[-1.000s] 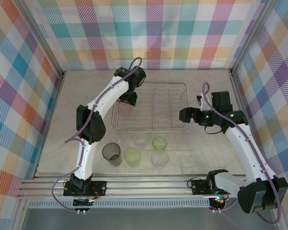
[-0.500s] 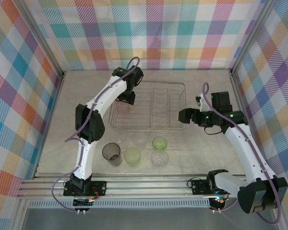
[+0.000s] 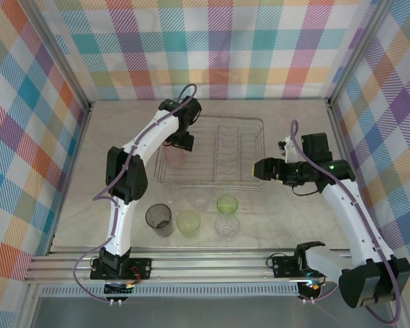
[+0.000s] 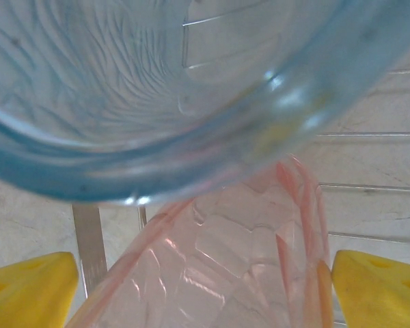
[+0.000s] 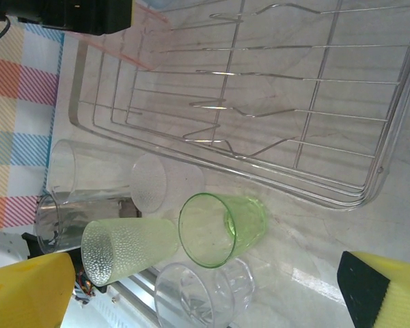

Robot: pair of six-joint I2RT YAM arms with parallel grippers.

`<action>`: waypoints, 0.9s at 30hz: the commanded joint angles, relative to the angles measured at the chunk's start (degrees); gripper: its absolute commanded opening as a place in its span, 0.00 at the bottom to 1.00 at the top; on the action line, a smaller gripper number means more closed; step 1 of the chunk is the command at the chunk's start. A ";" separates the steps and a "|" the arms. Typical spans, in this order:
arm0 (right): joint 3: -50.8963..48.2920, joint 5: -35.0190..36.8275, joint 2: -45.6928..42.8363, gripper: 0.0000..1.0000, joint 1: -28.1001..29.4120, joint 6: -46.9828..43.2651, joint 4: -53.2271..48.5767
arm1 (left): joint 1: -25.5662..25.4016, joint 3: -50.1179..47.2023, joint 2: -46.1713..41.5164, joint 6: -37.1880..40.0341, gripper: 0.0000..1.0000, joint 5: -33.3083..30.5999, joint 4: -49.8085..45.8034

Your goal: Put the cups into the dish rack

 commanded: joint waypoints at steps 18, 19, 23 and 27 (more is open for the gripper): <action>4.51 18.73 3.11 0.89 29.18 17.56 -6.55 | 1.17 -14.50 -20.81 -1.78 1.00 2.87 9.73; 4.59 19.24 3.67 0.88 30.24 18.24 -6.24 | 1.17 -14.34 -20.56 -2.00 1.00 2.38 9.33; 7.20 23.33 6.77 0.87 35.12 19.73 -7.66 | 1.17 -17.33 -23.60 -2.94 1.00 1.21 11.85; 10.14 26.38 11.64 0.86 41.33 21.33 -7.61 | 1.17 -23.77 -31.49 -3.57 1.00 1.59 16.91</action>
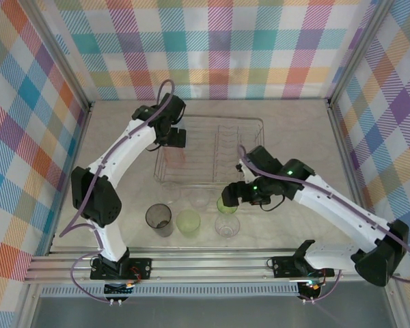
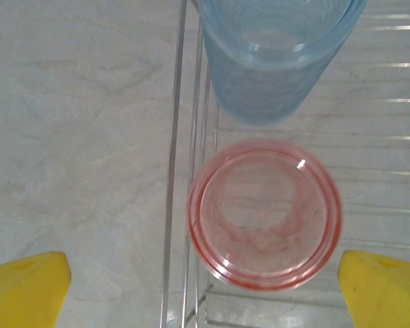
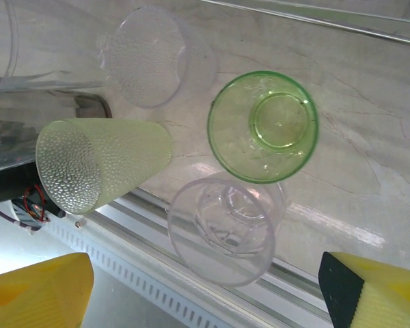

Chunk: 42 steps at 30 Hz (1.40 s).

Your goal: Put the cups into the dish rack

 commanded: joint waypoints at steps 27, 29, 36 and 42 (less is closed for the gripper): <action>20.89 9.96 31.53 0.59 20.15 5.98 -3.91 | 2.31 -47.10 -58.50 -22.46 1.00 -7.85 17.83; 20.93 10.37 32.06 0.56 20.15 6.27 -3.91 | 2.31 -47.72 -59.01 -22.59 1.00 -7.91 17.68; 21.59 10.60 34.39 0.42 20.15 7.10 -4.35 | 2.31 -48.46 -59.32 -22.36 1.00 -8.01 17.15; 21.20 10.75 35.49 0.34 20.32 7.86 -4.25 | 2.31 -49.43 -60.29 -22.06 1.00 -8.53 17.15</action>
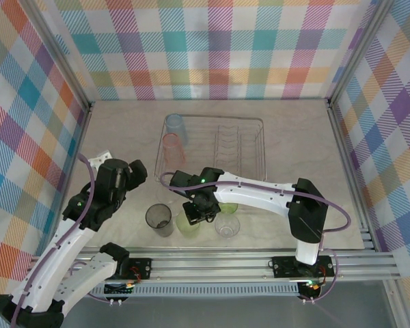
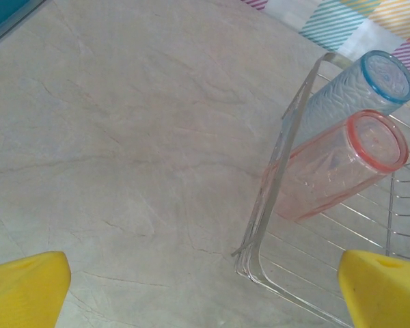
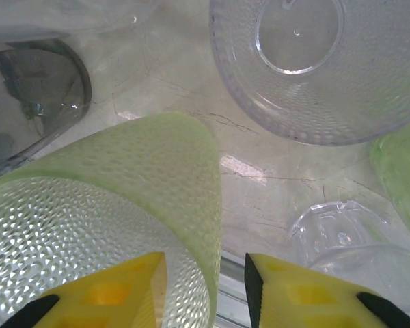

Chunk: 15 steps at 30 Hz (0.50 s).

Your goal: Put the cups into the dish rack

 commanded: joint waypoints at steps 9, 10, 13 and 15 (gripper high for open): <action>1.25 0.90 1.27 0.22 0.56 1.01 -1.43 | 0.72 -1.35 -1.18 -0.61 1.00 -1.20 1.41; 1.12 0.86 1.31 0.21 0.56 1.03 -1.36 | 0.74 -1.28 -1.08 -0.61 1.00 -1.12 1.41; 0.93 0.72 1.35 0.17 0.52 1.02 -1.53 | 0.72 -1.44 -0.91 -0.60 1.00 -1.03 1.41; 0.85 0.49 1.27 0.13 0.56 0.87 -1.56 | 0.72 -1.45 -0.90 -0.23 1.00 -0.88 1.57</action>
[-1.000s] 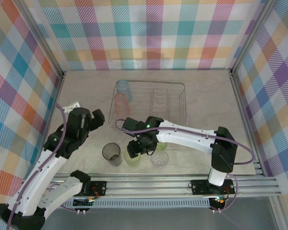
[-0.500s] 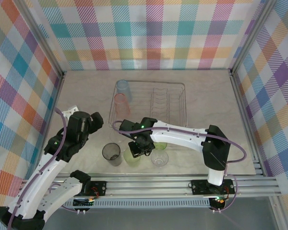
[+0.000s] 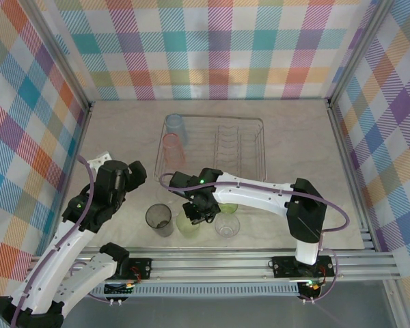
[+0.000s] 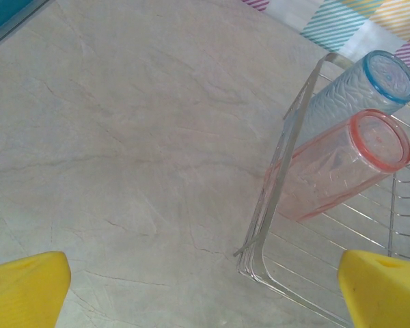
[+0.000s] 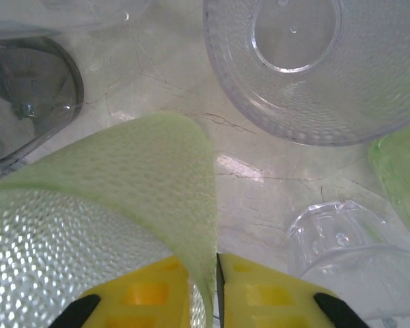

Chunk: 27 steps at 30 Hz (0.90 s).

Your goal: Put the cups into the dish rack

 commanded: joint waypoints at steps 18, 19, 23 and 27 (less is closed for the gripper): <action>-10.22 -2.38 -19.67 0.00 -1.02 -5.09 -6.18 | 0.72 2.07 -1.42 -0.28 1.00 -0.19 -1.12; -12.68 -3.93 -22.98 0.00 -2.14 -5.48 -5.13 | 0.73 2.25 -1.62 -0.44 1.00 0.84 -0.63; -20.25 -9.07 -39.71 0.00 -10.06 -6.08 0.21 | 0.72 2.71 -2.17 1.32 1.00 10.18 4.79; -24.08 -21.49 -52.69 0.00 -27.78 -10.33 6.18 | 0.74 3.67 -0.24 4.47 1.00 26.34 14.26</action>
